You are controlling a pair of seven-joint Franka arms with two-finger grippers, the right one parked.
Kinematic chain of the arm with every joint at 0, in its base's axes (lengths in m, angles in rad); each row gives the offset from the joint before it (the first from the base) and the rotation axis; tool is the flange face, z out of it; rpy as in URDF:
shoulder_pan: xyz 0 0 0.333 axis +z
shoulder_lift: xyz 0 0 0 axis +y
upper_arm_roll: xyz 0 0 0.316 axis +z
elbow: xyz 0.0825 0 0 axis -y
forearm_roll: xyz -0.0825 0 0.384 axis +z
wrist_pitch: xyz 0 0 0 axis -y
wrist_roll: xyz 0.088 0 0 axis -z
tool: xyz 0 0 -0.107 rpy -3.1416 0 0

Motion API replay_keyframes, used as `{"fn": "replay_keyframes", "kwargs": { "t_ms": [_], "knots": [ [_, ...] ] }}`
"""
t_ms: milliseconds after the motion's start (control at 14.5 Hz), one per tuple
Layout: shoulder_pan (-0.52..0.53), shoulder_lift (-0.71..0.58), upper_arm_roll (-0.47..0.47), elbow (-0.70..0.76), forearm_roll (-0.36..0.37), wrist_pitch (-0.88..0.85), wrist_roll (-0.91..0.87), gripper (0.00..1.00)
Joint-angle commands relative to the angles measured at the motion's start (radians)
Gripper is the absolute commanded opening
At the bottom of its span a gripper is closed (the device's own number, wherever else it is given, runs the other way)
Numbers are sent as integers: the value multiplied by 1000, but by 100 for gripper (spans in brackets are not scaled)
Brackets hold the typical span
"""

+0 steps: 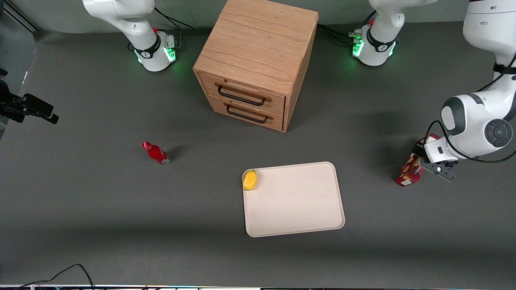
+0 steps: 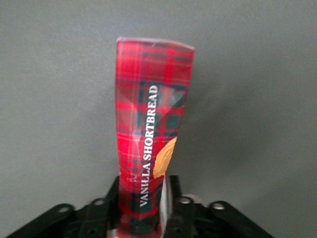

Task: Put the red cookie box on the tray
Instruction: 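Grasp the red tartan shortbread box upright with the left gripper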

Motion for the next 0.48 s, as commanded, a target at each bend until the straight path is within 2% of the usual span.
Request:
{"fn": "replay_keyframes", "kwargs": {
  "t_ms": [0,207,414],
  "knots": [
    [-7,-28,8,43,-22,-85,24,0],
    [-9,-57,6,207,-22,-327,-11,0],
    [-15,-66,-17,524,-23,-704,-194,0]
  ]
}}
